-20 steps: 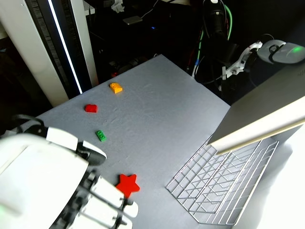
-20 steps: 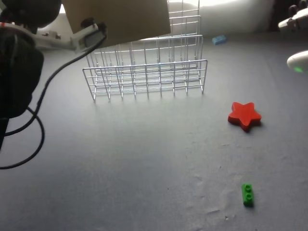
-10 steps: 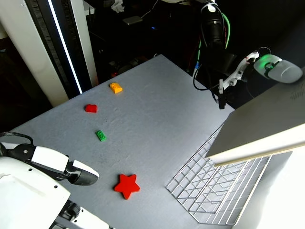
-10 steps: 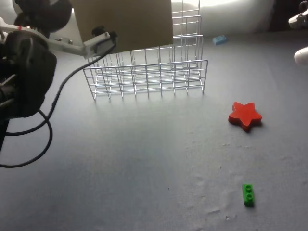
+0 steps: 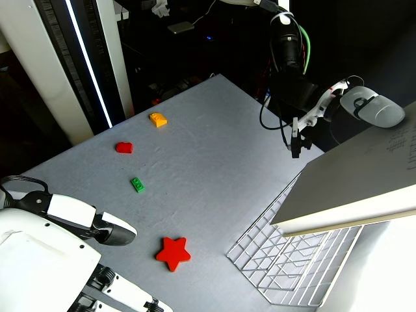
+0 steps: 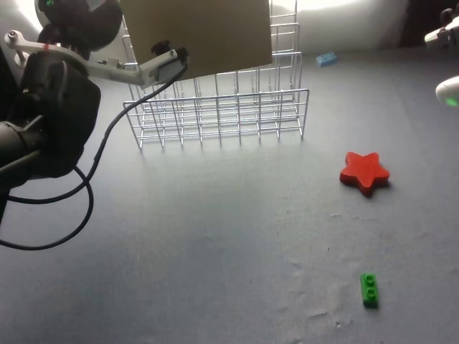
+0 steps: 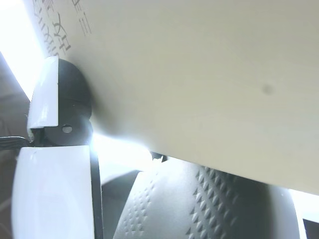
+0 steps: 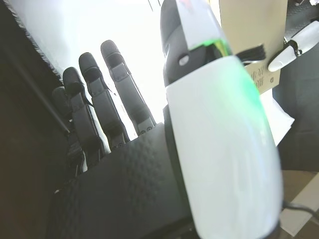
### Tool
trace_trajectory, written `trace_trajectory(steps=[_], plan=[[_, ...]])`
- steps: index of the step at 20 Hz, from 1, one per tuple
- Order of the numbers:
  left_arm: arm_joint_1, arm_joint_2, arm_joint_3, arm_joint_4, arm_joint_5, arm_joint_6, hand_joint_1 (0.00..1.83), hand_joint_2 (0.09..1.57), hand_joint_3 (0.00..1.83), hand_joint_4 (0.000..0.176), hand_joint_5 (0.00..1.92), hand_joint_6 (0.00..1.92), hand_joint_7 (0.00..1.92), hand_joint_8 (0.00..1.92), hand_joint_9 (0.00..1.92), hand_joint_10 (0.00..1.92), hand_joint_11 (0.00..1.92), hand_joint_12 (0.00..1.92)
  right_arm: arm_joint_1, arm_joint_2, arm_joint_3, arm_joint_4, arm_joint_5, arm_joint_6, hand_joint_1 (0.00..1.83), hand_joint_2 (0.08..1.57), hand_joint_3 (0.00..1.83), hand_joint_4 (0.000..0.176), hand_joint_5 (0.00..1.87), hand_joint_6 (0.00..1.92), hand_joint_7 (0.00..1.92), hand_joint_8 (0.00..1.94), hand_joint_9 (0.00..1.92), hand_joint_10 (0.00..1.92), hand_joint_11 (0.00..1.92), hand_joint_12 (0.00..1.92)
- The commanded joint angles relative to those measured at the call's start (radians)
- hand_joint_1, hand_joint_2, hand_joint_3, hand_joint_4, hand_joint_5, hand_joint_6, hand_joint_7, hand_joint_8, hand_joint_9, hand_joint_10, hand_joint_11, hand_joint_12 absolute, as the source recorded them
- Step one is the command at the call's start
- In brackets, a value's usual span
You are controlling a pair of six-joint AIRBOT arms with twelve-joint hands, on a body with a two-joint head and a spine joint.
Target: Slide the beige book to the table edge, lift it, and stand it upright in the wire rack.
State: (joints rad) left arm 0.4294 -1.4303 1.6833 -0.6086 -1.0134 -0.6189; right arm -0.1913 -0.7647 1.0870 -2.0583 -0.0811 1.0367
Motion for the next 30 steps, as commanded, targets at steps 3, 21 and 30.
trace_trajectory(steps=[3, 21, 30], plan=[[0.001, -0.009, 0.020, 0.022, -0.132, -0.028, 1.34, 1.19, 0.00, 0.000, 0.82, 1.12, 0.81, 1.31, 0.78, 1.46, 0.69, 1.51, 0.009, 0.005, 0.003, -0.005, -0.060, -0.006, 0.28, 1.18, 0.00, 0.000, 0.40, 0.00, 0.38, 0.00, 0.37, 0.00, 0.00, 0.85], [0.011, 0.001, 0.014, 0.022, -0.086, 0.111, 1.34, 1.19, 0.00, 0.000, 0.83, 1.11, 0.82, 1.29, 0.77, 1.48, 0.66, 1.58, 0.012, -0.012, 0.006, -0.005, -0.062, -0.008, 0.26, 1.17, 0.00, 0.000, 0.41, 0.00, 0.41, 0.00, 0.40, 0.00, 0.00, 0.95], [0.007, -0.010, 0.022, -0.020, -0.065, 0.129, 1.34, 1.18, 0.00, 0.000, 0.83, 1.11, 0.83, 1.27, 0.79, 1.45, 0.68, 1.56, 0.012, -0.018, 0.007, -0.005, -0.078, -0.012, 0.23, 1.18, 0.00, 0.000, 0.41, 0.00, 0.41, 0.01, 0.40, 0.01, 0.00, 0.93]])
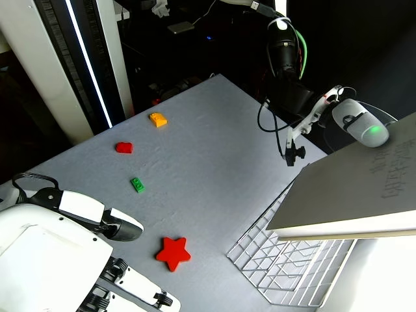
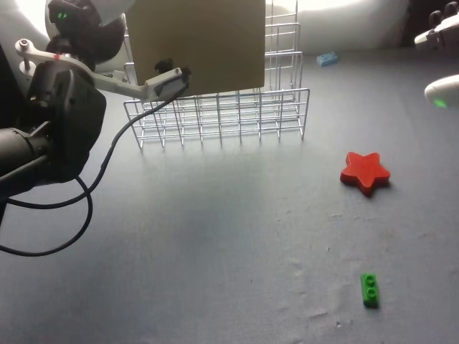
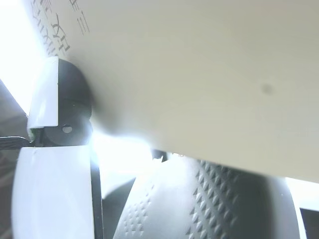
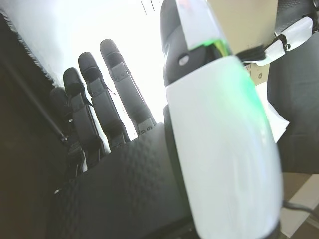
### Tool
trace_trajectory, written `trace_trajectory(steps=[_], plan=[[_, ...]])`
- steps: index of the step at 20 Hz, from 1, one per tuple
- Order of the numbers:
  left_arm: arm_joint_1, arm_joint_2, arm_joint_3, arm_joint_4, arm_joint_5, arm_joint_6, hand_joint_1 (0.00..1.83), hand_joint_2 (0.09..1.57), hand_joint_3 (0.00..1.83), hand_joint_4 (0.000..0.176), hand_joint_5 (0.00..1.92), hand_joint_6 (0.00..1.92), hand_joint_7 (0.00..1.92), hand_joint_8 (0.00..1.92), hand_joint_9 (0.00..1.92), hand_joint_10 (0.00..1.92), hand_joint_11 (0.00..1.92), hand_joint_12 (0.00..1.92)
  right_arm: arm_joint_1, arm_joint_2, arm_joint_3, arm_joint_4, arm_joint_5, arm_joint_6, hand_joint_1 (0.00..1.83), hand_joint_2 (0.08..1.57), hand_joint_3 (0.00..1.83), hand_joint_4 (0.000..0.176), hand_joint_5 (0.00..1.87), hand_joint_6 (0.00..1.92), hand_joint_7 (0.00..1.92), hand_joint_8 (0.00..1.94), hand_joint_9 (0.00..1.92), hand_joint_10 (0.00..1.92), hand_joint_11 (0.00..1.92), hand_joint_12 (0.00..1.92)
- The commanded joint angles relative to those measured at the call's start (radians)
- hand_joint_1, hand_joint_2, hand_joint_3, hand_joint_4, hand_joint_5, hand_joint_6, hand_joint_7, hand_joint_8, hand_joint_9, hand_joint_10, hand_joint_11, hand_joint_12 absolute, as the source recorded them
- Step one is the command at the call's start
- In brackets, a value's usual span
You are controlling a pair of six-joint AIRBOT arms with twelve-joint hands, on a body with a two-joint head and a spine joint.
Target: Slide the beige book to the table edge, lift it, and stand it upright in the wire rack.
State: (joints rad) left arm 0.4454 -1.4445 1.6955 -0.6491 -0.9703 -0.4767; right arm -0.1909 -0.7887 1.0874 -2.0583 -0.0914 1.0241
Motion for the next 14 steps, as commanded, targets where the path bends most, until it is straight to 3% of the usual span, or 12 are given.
trace_trajectory(steps=[1, 7, 14], plan=[[-0.009, 0.003, 0.008, 0.021, -0.104, -0.004, 1.34, 1.19, 0.00, 0.000, 0.80, 1.13, 0.82, 1.30, 0.79, 1.46, 0.70, 1.55, 0.012, 0.006, 0.007, -0.005, -0.067, 0.001, 0.26, 1.18, 0.00, 0.000, 0.42, 0.00, 0.42, 0.01, 0.41, 0.01, 0.00, 0.94], [-0.019, -0.002, 0.007, -0.012, -0.109, -0.002, 1.34, 1.19, 0.00, 0.000, 0.82, 1.12, 0.82, 1.28, 0.79, 1.46, 0.66, 1.56, 0.011, 0.005, 0.006, -0.005, -0.065, -0.007, 0.24, 1.17, 0.00, 0.000, 0.40, 0.00, 0.40, 0.00, 0.41, 0.00, 0.00, 0.93], [-0.023, -0.010, -0.001, -0.020, -0.276, 0.025, 1.34, 1.19, 0.00, 0.000, 0.82, 1.15, 0.80, 1.31, 0.78, 1.45, 0.66, 1.54, 0.010, 0.005, 0.006, -0.005, -0.065, -0.009, 0.25, 1.17, 0.00, 0.000, 0.40, 0.00, 0.40, 0.00, 0.41, 0.00, 0.00, 0.93]])
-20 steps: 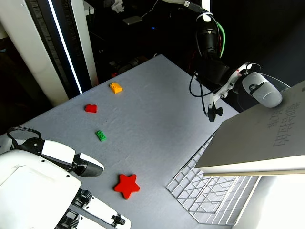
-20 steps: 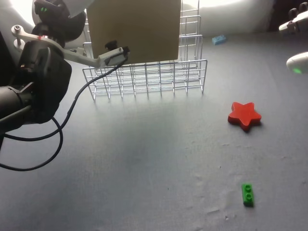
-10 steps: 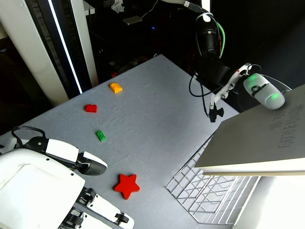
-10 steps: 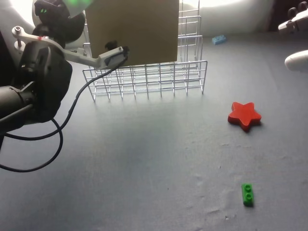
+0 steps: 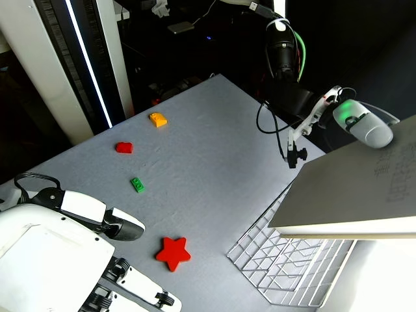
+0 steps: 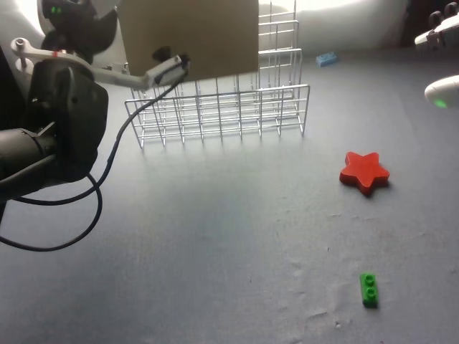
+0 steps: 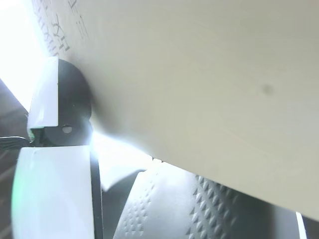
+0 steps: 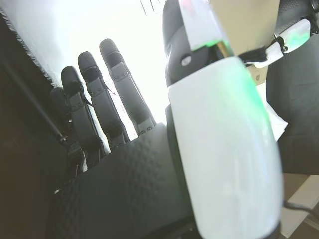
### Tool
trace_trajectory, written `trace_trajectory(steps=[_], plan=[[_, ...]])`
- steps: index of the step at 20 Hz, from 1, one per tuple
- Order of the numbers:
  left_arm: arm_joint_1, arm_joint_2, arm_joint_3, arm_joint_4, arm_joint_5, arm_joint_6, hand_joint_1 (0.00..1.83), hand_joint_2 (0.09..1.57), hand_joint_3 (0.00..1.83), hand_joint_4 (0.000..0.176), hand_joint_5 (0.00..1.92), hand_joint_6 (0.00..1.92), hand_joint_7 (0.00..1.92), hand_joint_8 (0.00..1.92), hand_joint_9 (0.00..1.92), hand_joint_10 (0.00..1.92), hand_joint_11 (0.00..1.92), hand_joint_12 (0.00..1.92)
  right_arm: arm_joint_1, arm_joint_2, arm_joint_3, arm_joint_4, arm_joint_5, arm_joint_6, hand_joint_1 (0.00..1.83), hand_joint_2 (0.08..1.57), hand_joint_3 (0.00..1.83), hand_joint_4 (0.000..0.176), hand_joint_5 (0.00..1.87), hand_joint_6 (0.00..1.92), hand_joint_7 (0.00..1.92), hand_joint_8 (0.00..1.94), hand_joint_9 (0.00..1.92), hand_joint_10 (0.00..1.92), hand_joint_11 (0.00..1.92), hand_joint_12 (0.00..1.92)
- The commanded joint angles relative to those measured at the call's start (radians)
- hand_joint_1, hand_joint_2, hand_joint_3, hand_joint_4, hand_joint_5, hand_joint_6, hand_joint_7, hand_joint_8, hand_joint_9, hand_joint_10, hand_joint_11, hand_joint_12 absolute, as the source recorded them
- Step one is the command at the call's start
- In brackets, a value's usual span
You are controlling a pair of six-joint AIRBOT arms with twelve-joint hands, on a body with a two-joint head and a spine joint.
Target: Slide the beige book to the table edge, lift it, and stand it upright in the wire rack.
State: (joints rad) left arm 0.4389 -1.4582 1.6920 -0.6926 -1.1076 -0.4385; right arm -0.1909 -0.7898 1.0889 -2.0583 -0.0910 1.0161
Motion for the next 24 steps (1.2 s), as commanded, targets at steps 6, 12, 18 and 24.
trace_trajectory(steps=[6, 12, 18, 24], plan=[[-0.014, 0.000, -0.003, 0.003, -0.197, -0.011, 1.34, 1.19, 0.00, 0.000, 0.82, 1.13, 0.80, 1.31, 0.77, 1.47, 0.64, 1.56, 0.006, 0.006, 0.005, -0.005, -0.065, -0.005, 0.27, 1.17, 0.00, 0.000, 0.38, 0.00, 0.40, 0.00, 0.41, 0.00, 0.00, 0.96], [-0.002, 0.005, -0.007, 0.003, -0.119, -0.006, 1.34, 1.18, 0.00, 0.000, 0.87, 1.07, 0.82, 1.28, 0.80, 1.43, 0.70, 1.51, 0.007, 0.006, 0.005, -0.005, -0.066, -0.005, 0.25, 1.17, 0.00, 0.000, 0.39, 0.00, 0.39, 0.00, 0.40, 0.00, 0.00, 0.97], [0.002, 0.005, -0.008, 0.004, -0.081, -0.006, 1.36, 1.17, 0.00, 0.000, 0.84, 1.09, 0.85, 1.25, 0.83, 1.36, 0.72, 1.46, 0.008, 0.005, 0.005, -0.005, -0.076, -0.008, 0.26, 1.17, 0.00, 0.000, 0.40, 0.01, 0.40, 0.00, 0.41, 0.01, 0.00, 0.98], [0.003, -0.001, -0.010, 0.003, -0.125, -0.007, 1.35, 1.18, 0.00, 0.000, 0.87, 1.05, 0.81, 1.31, 0.79, 1.43, 0.65, 1.55, 0.008, 0.003, 0.004, -0.005, -0.079, -0.010, 0.24, 1.18, 0.00, 0.000, 0.40, 0.00, 0.41, 0.00, 0.41, 0.01, 0.01, 0.98]])
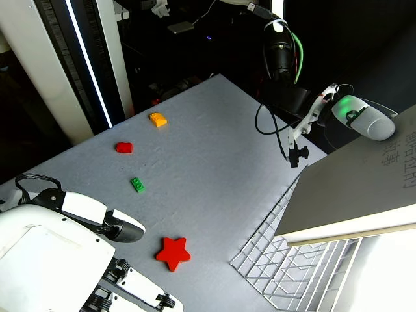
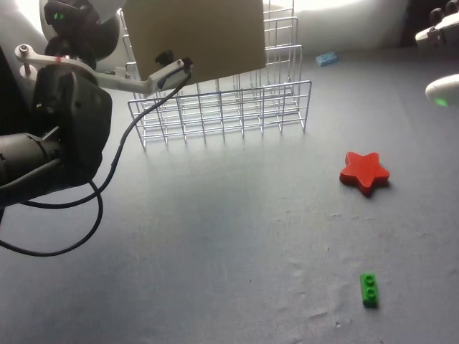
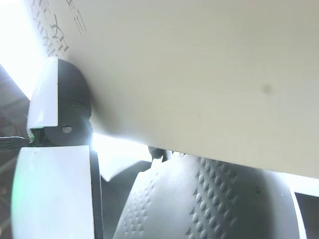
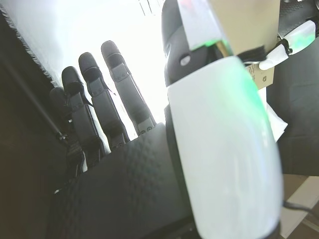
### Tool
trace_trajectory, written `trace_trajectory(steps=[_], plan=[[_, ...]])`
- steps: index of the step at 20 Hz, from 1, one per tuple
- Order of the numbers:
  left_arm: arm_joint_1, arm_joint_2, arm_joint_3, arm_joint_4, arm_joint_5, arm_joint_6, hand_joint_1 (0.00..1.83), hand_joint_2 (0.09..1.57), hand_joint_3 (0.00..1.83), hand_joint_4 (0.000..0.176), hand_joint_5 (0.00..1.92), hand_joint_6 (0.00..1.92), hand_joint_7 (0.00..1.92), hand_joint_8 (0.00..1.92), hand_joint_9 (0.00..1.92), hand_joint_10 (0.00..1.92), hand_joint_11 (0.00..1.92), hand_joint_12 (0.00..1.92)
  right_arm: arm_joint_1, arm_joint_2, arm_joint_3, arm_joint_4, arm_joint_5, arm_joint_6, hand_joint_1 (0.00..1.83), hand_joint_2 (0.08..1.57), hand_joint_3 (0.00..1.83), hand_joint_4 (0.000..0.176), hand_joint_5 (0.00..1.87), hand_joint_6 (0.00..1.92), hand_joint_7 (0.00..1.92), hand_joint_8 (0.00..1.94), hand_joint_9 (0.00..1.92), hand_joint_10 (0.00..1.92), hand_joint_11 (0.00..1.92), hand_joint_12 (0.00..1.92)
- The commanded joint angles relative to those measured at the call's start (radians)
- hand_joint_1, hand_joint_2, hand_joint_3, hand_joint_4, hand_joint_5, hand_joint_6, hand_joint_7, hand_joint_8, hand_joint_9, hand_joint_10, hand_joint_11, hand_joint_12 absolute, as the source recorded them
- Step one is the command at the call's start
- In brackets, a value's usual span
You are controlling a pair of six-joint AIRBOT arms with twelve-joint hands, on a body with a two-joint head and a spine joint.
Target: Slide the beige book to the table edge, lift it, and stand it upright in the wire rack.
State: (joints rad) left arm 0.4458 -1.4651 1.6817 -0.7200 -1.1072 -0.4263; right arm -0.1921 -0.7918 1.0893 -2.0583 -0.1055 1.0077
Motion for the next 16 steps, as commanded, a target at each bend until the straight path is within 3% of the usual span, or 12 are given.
trace_trajectory(steps=[1, 4, 7, 11, 16], plan=[[-0.001, 0.002, -0.003, 0.030, -0.140, -0.019, 1.36, 1.18, 0.00, 0.000, 0.85, 1.09, 0.83, 1.29, 0.79, 1.41, 0.66, 1.55, 0.010, 0.005, 0.004, -0.005, -0.065, -0.002, 0.22, 1.18, 0.00, 0.000, 0.40, 0.00, 0.41, 0.01, 0.42, 0.01, 0.02, 0.99], [0.006, -0.006, -0.004, 0.031, -0.166, -0.014, 1.35, 1.18, 0.00, 0.000, 0.88, 1.04, 0.78, 1.35, 0.78, 1.46, 0.68, 1.54, 0.012, 0.005, 0.004, -0.005, -0.067, -0.002, 0.23, 1.18, 0.00, 0.000, 0.39, 0.00, 0.40, 0.00, 0.41, 0.00, 0.00, 0.99], [0.011, -0.013, -0.006, 0.031, -0.158, 0.032, 1.36, 1.17, 0.00, 0.000, 0.87, 1.05, 0.85, 1.27, 0.79, 1.40, 0.66, 1.54, 0.012, 0.004, 0.003, -0.005, -0.067, -0.005, 0.23, 1.18, 0.00, 0.000, 0.39, 0.00, 0.40, 0.00, 0.41, 0.00, 0.00, 0.99], [0.008, -0.015, 0.000, 0.030, -0.056, 0.077, 1.36, 1.18, 0.00, 0.000, 0.80, 1.17, 0.84, 1.26, 0.78, 1.42, 0.66, 1.51, 0.010, 0.003, 0.003, -0.005, -0.067, -0.006, 0.23, 1.18, 0.00, 0.000, 0.37, 0.00, 0.38, 0.00, 0.39, 0.00, 0.00, 0.99], [0.005, -0.021, 0.001, 0.022, -0.033, 0.100, 1.34, 1.19, 0.00, 0.000, 0.83, 1.12, 0.82, 1.29, 0.79, 1.43, 0.66, 1.54, 0.009, 0.001, 0.004, -0.005, -0.067, -0.006, 0.23, 1.18, 0.00, 0.000, 0.37, 0.00, 0.40, 0.00, 0.42, 0.00, 0.00, 1.01]])
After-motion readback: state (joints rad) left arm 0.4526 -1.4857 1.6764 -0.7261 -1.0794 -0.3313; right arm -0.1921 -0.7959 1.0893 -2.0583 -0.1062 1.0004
